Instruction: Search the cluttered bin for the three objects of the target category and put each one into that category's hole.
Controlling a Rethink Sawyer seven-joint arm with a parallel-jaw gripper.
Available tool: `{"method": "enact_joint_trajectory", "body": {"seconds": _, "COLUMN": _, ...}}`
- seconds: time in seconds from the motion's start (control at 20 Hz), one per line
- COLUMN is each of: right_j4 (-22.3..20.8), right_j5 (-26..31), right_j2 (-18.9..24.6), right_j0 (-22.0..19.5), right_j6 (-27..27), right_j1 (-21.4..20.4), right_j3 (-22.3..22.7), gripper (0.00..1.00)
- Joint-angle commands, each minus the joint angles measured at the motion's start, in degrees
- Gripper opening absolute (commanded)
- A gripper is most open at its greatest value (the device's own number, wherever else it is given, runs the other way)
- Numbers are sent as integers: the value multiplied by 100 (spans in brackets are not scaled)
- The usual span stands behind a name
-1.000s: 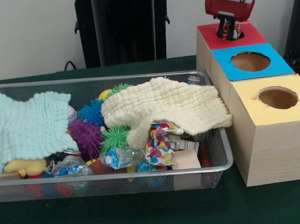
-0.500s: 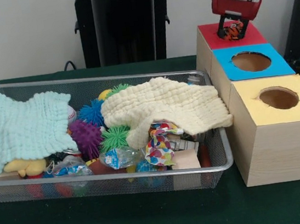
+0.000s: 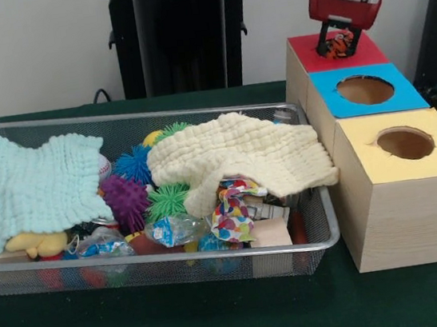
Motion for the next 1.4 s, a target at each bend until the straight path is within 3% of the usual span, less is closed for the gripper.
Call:
{"method": "enact_joint_trajectory", "body": {"seconds": 0.05, "right_j4": 124, "right_j5": 617, "right_j2": -167, "right_j0": -132, "right_j6": 1371, "right_j1": 78, "right_j3": -440, "gripper": 0}}
{"method": "enact_joint_trajectory", "body": {"seconds": 0.5, "right_j4": 52, "right_j5": 1017, "right_j2": -648, "right_j0": 187, "right_j6": 1461, "right_j1": -45, "right_j3": -607, "gripper": 0}}
{"method": "enact_joint_trajectory", "body": {"seconds": 1.0, "right_j4": 55, "right_j5": 995, "right_j2": -356, "right_j0": -47, "right_j6": 1283, "right_j1": -212, "right_j3": -509, "gripper": 0}}
{"method": "enact_joint_trajectory", "body": {"seconds": 1.05, "right_j4": 44, "right_j5": 955, "right_j2": -333, "right_j0": -65, "right_j6": 1259, "right_j1": -212, "right_j3": -502, "gripper": 100}}
{"method": "enact_joint_trajectory", "body": {"seconds": 1.35, "right_j4": 94, "right_j5": 973, "right_j2": -326, "right_j0": -21, "right_j6": 1387, "right_j1": -217, "right_j3": -460, "gripper": 100}}
{"method": "enact_joint_trajectory", "body": {"seconds": 1.4, "right_j4": 184, "right_j5": 830, "right_j2": -148, "right_j0": -104, "right_j6": 1415, "right_j1": -248, "right_j3": -367, "gripper": 100}}
